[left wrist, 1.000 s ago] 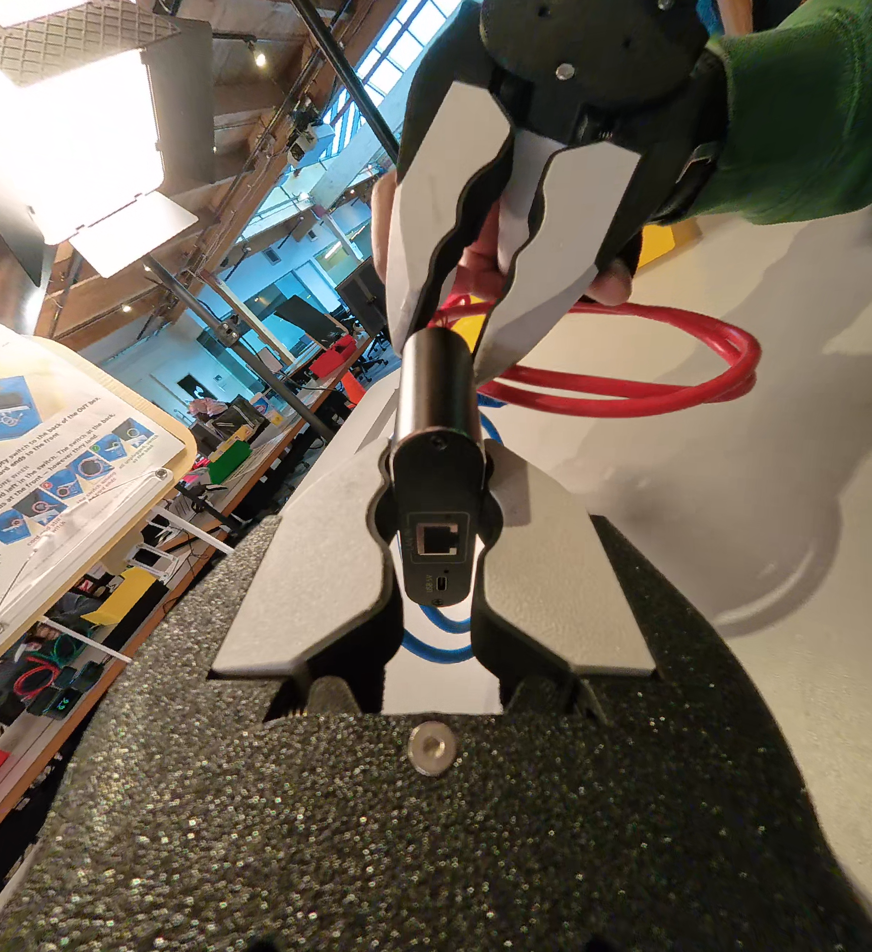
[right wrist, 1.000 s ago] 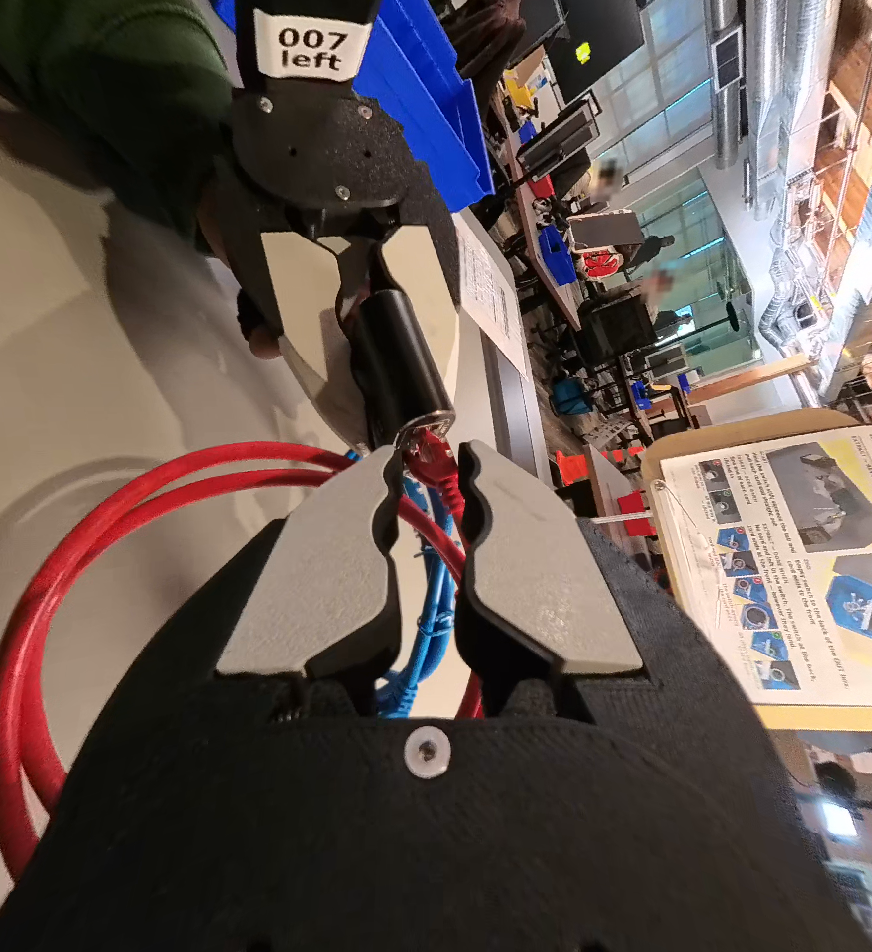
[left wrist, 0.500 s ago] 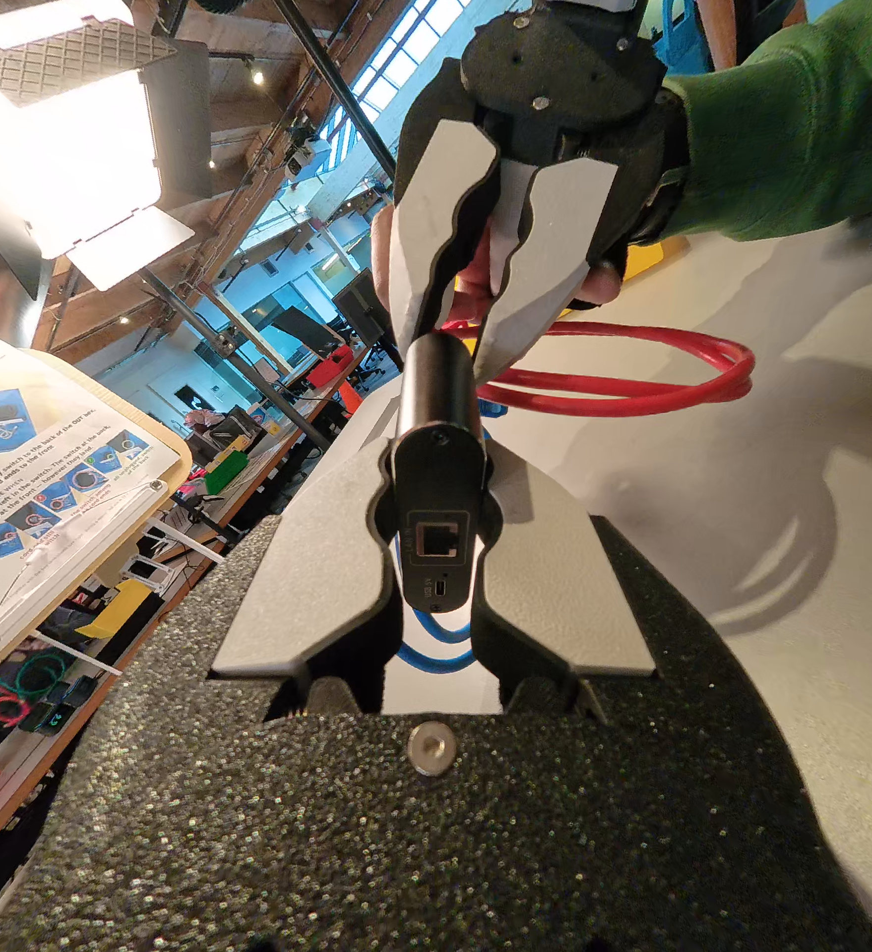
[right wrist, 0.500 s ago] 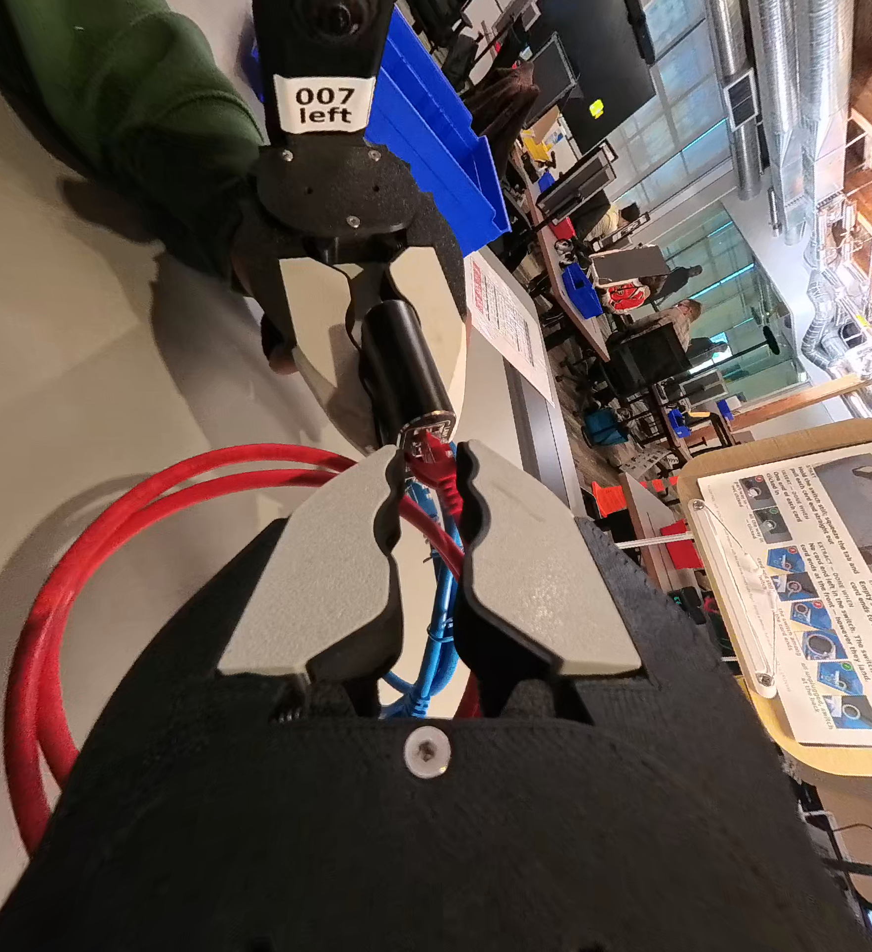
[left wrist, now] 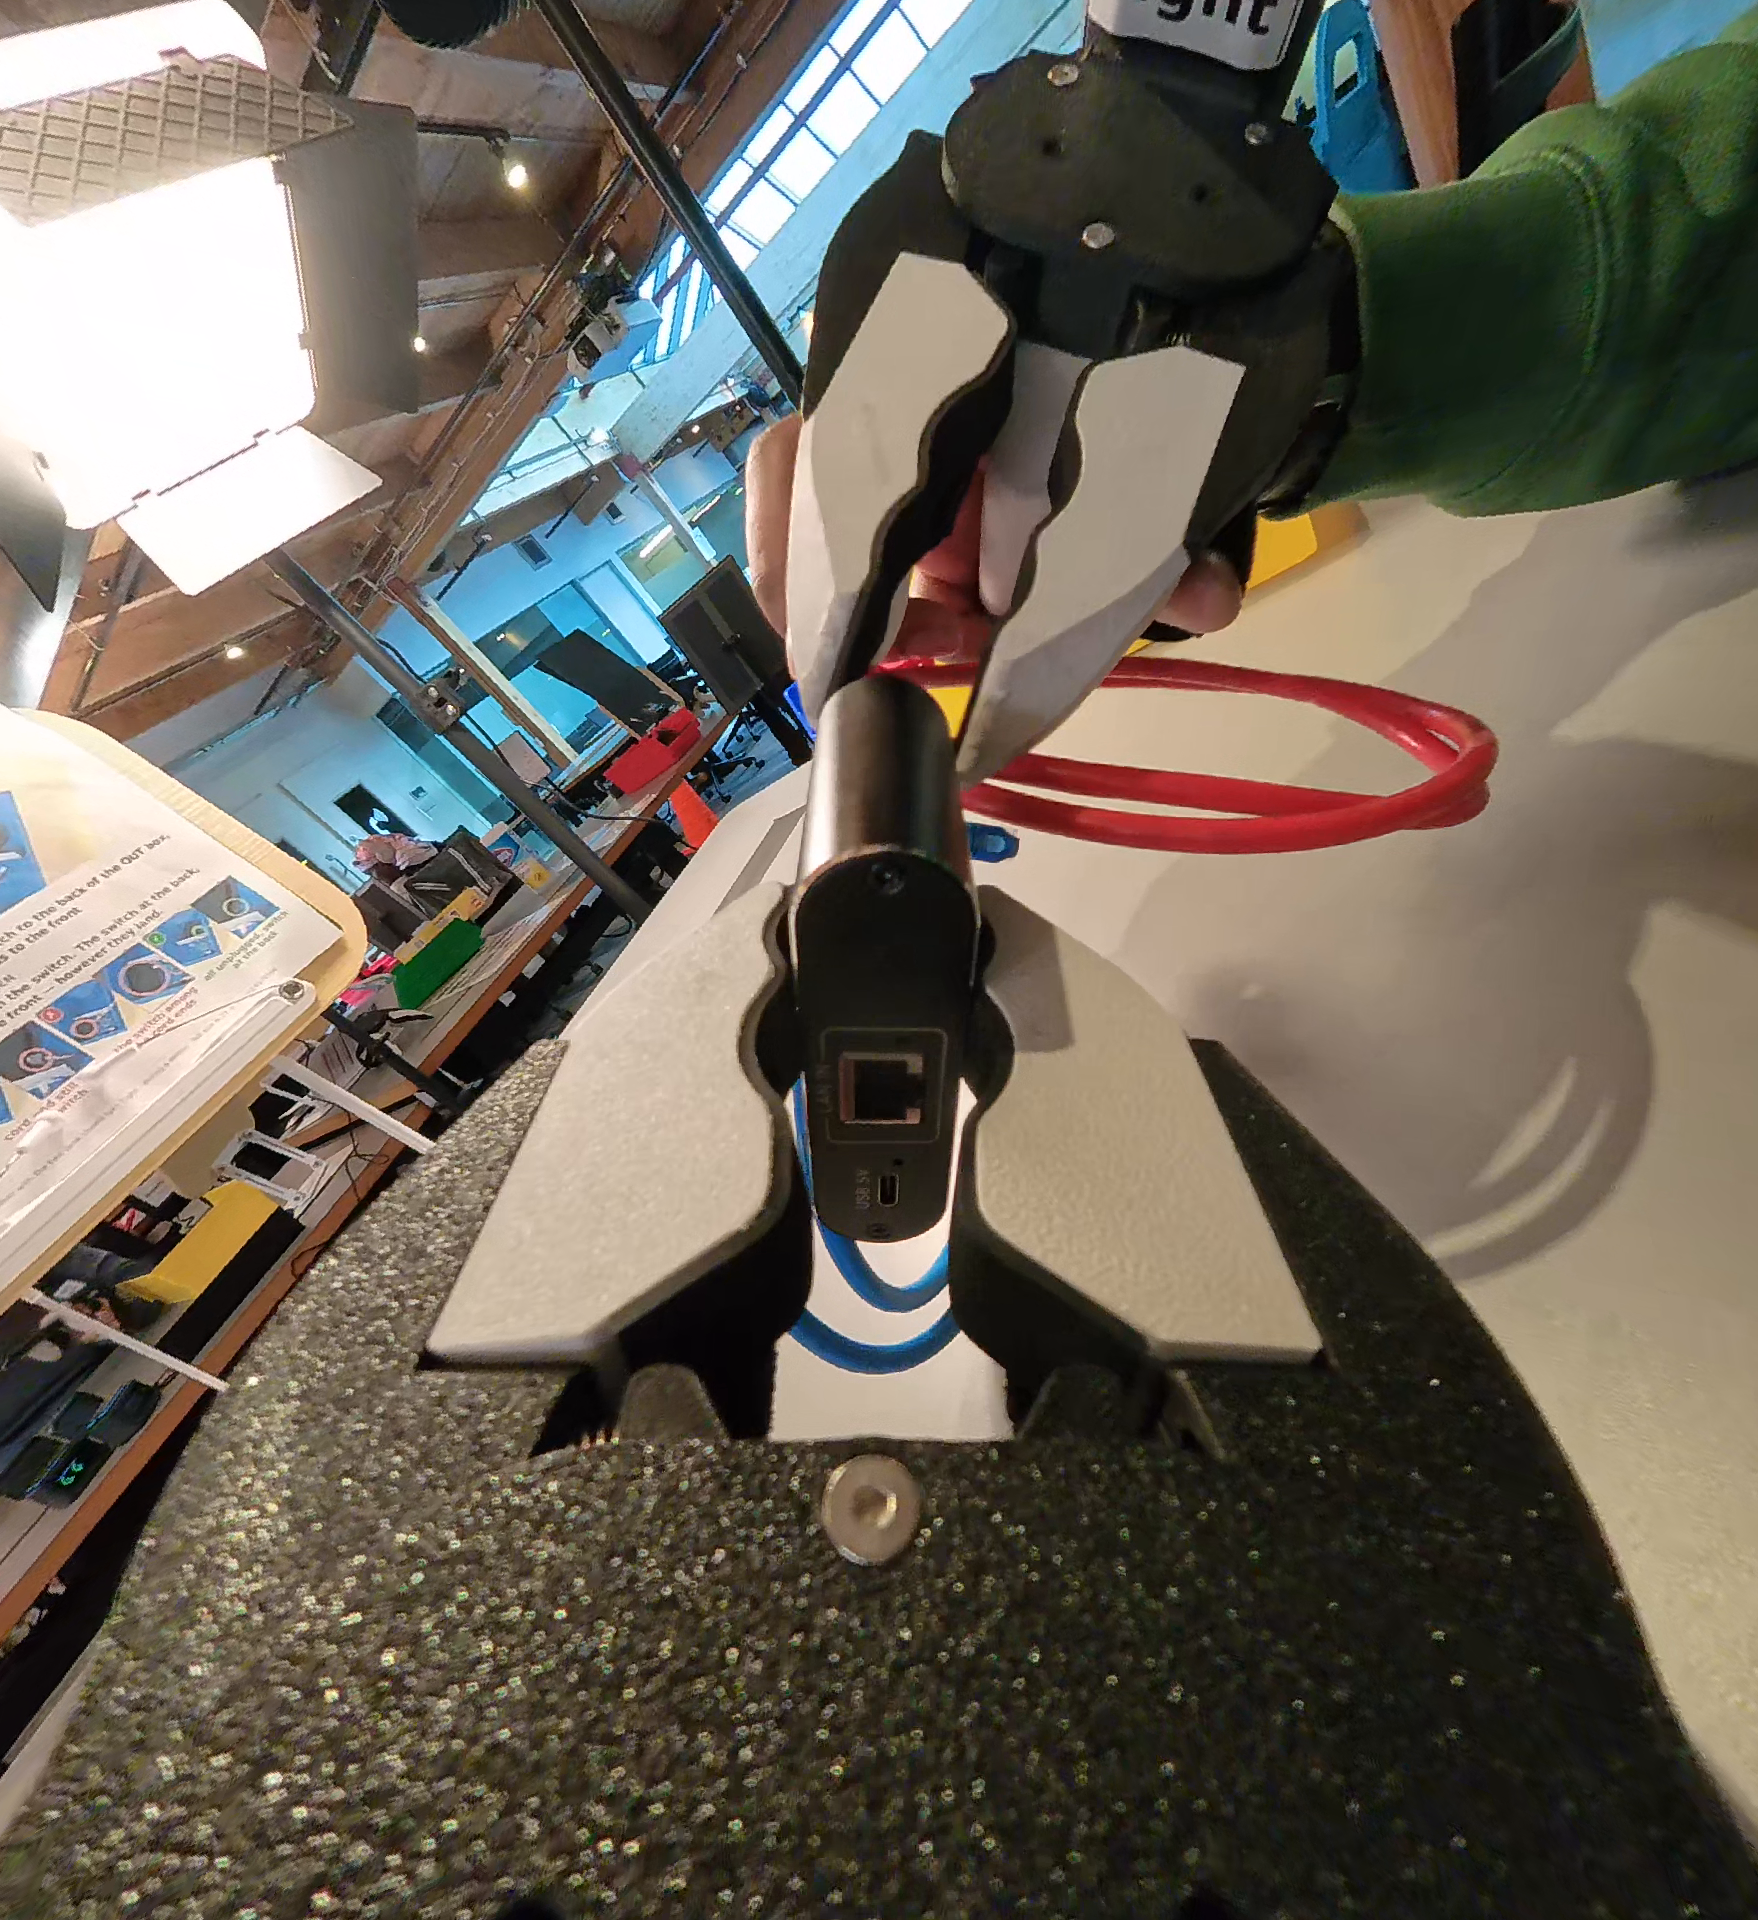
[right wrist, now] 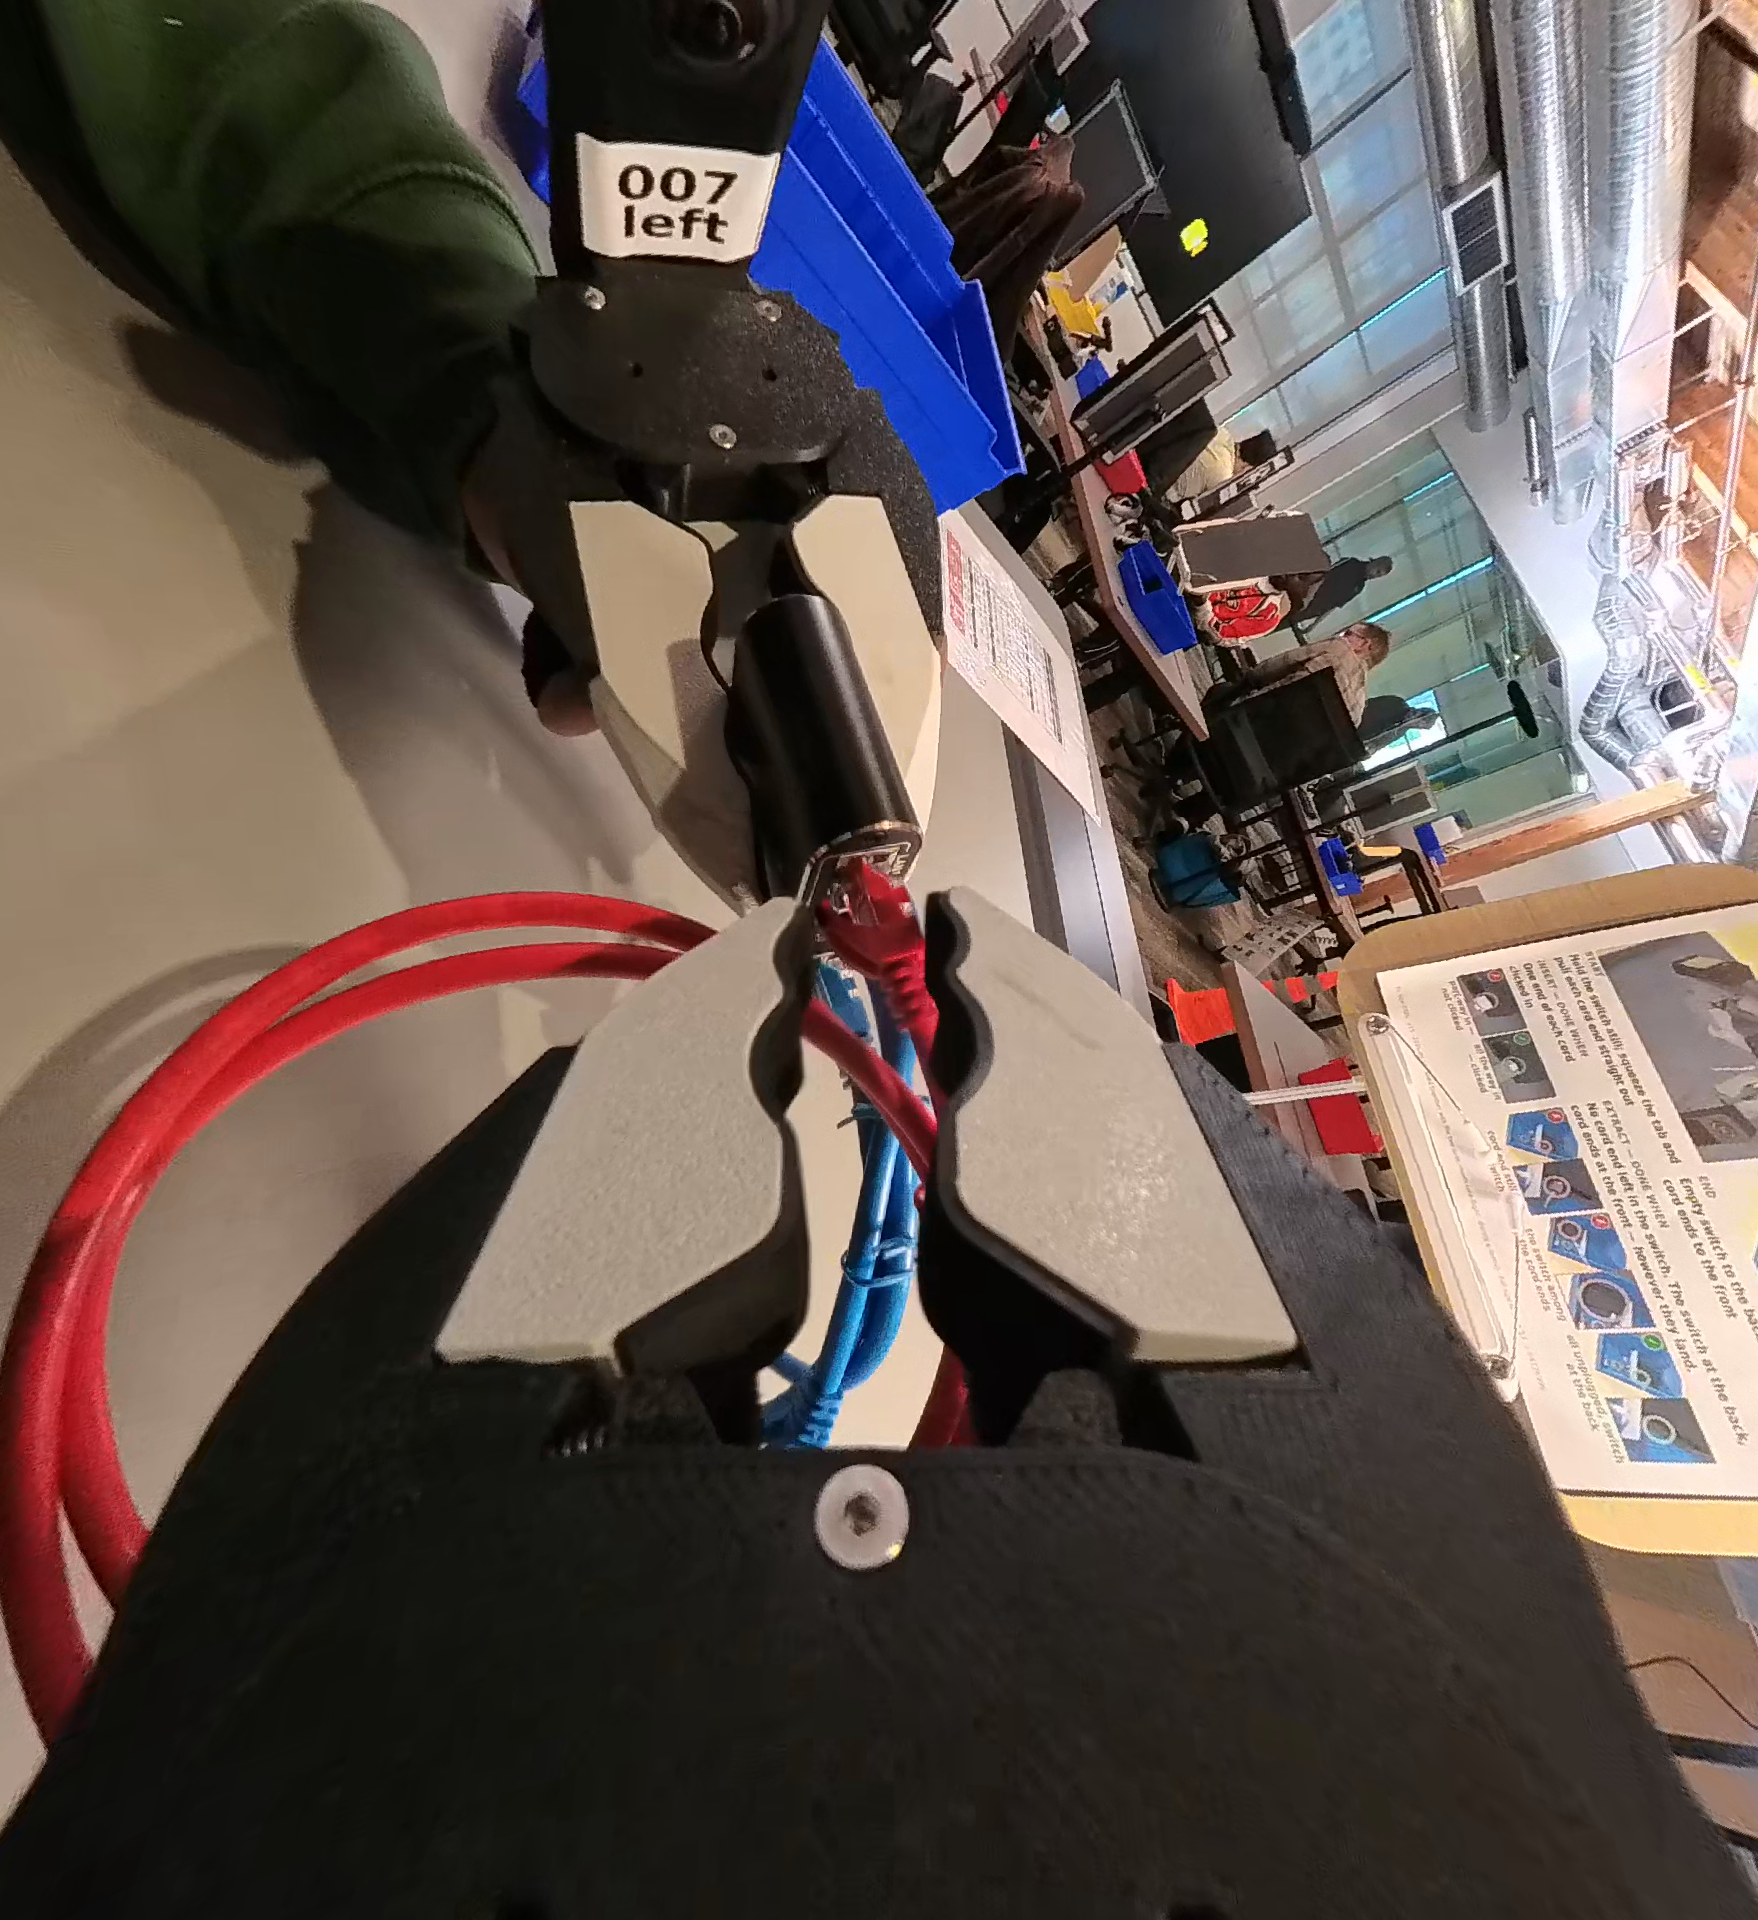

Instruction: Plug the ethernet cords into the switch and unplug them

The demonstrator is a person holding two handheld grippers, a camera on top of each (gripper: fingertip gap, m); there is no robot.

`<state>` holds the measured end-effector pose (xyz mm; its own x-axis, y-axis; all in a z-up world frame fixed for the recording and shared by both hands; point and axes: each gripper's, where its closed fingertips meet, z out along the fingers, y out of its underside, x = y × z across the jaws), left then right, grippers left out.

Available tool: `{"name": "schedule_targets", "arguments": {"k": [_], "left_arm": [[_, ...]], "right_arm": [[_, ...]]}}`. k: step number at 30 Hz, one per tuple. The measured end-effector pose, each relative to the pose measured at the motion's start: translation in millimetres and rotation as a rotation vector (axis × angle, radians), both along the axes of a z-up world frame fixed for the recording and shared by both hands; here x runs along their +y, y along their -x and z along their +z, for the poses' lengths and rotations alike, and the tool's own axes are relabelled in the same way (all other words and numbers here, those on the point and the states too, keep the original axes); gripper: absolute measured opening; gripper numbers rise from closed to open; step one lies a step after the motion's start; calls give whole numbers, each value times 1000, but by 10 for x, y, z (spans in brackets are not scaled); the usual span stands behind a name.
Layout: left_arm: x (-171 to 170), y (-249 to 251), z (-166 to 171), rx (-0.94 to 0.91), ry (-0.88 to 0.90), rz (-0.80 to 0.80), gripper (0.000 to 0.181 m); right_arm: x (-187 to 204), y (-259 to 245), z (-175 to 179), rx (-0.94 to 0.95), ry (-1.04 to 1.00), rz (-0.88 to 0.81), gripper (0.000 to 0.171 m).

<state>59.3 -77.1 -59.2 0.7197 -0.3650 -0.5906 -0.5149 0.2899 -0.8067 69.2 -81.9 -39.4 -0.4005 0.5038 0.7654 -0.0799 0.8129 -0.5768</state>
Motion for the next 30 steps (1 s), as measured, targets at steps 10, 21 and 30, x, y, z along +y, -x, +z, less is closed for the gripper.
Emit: {"name": "schedule_targets", "arguments": {"k": [10,21,30], "left_arm": [[1,-4,-15,17,0,0,29],[15,17,-17,25,-2,16,29],[8,-18,-31,32,1,-1,29]], "right_arm": [[14,6,6,17,-9,-15,24],[0,44,-6,10,-22,-43,19],[-11,2,-31,-13,-27,-16,19]]}}
